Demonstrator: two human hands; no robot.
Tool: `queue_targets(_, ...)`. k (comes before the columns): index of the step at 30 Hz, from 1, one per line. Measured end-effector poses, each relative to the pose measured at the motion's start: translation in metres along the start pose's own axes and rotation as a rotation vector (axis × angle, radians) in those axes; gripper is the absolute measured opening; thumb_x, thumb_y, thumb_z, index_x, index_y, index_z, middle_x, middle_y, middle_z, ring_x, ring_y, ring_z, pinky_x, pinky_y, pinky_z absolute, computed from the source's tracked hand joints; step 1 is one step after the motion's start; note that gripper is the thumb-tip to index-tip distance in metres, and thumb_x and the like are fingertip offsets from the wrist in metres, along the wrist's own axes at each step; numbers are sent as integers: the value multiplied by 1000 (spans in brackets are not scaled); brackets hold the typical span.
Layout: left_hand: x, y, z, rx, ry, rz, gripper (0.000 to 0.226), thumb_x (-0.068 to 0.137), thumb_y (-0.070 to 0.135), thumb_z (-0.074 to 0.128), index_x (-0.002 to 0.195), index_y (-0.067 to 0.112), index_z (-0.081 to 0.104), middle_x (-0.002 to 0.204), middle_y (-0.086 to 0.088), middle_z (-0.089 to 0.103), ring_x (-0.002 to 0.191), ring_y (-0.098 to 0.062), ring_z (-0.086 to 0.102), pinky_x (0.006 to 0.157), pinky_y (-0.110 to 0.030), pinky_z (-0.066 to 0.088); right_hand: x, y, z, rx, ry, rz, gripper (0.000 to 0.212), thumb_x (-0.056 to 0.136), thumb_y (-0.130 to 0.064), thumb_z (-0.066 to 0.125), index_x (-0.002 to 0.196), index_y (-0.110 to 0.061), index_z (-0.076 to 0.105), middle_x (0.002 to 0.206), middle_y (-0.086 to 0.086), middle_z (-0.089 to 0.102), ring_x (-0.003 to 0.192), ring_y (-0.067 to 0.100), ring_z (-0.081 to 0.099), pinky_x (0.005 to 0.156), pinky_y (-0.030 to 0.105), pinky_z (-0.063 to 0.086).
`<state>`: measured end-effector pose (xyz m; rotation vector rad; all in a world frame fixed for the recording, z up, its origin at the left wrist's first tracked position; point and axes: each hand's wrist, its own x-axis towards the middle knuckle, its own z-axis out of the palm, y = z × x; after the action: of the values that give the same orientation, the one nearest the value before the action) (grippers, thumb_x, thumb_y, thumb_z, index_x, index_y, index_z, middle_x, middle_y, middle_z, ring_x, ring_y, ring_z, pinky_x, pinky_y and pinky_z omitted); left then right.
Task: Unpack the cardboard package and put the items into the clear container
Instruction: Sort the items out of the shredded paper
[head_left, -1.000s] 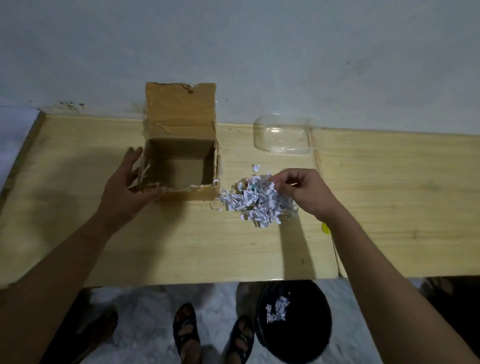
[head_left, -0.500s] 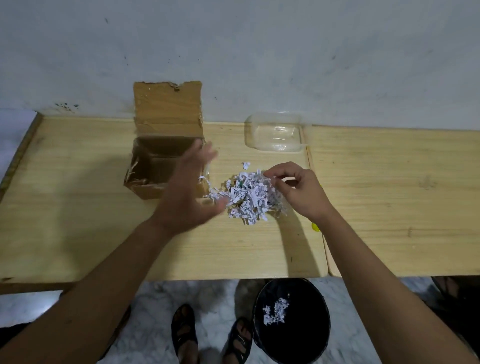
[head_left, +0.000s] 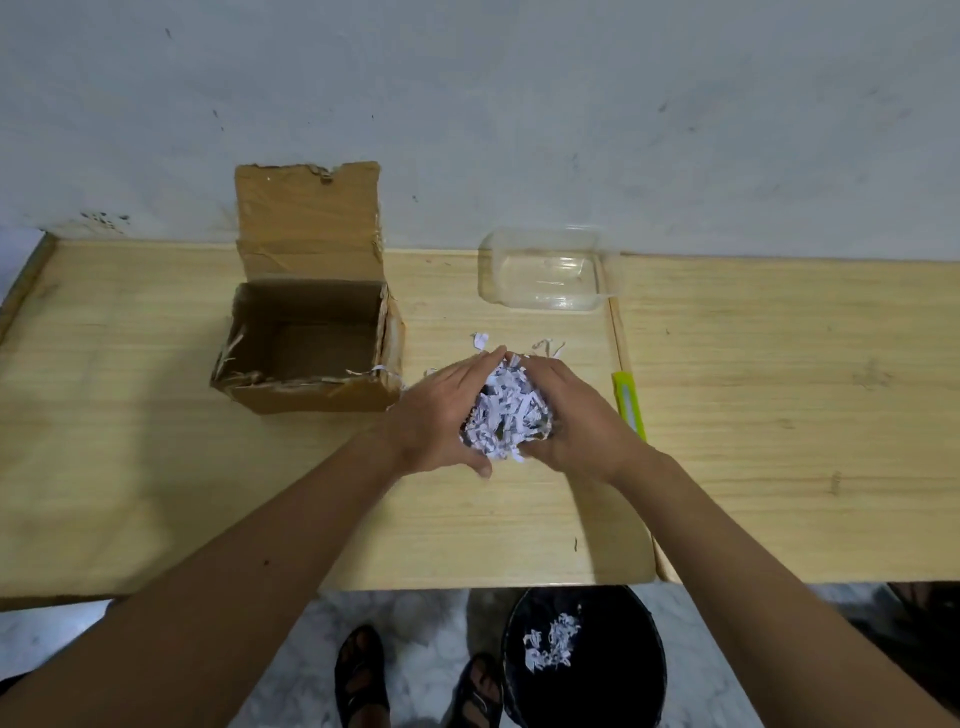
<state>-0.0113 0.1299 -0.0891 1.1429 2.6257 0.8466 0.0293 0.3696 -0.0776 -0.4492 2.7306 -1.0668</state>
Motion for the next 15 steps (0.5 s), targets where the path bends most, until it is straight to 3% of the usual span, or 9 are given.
queue_targets(3, 3, 2, 0, -46, 120, -27, 107, 66, 43, 95, 153, 6, 45, 144, -10, 63, 129, -30, 62, 103, -45, 55, 3, -8, 0, 46, 90, -11, 82, 71, -34, 84, 145, -19, 52, 129, -10, 54, 116, -2, 49, 99, 9, 39)
queue_targets(6, 7, 1, -4, -53, 203, -29, 66, 81, 30, 84, 138, 5, 60, 117, -12, 74, 102, -32, 72, 85, -37, 59, 5, -11, -6, 80, 132, 35, 58, 71, -27, 79, 125, -12, 67, 103, -9, 59, 91, -3, 50, 79, 2, 36)
queue_targets(9, 14, -5, -9, -52, 186, -44, 54, 75, -3, 75, 128, 1, 65, 95, -14, 75, 79, -37, 70, 72, -37, 57, 11, -10, -15, 179, 117, 84, 44, 72, -10, 70, 116, -11, 72, 93, -15, 65, 86, 4, 61, 77, 4, 44)
queue_targets(11, 20, -10, -12, -47, 168, -46, 55, 71, -7, 77, 124, 0, 66, 86, -12, 73, 69, -35, 64, 66, -38, 55, 19, -11, -21, 212, 81, 133, 37, 76, -2, 72, 110, -17, 74, 91, -12, 72, 85, 11, 69, 78, 16, 54)
queue_targets(13, 26, -12, -13, -64, 163, -50, 58, 65, -6, 86, 120, -1, 67, 83, -12, 74, 66, -35, 66, 63, -38, 56, 29, -12, -26, 199, 45, 189, 27, 75, -9, 71, 98, -23, 73, 86, -7, 74, 83, 15, 71, 77, 29, 56)
queue_targets(15, 30, -12, -13, -103, 185, -73, 56, 66, -6, 86, 119, -5, 68, 84, -16, 75, 66, -38, 69, 64, -38, 57, 38, -13, -31, 212, 15, 226, 22, 71, -17, 66, 88, -30, 70, 78, -10, 72, 74, 7, 67, 70, 25, 52)
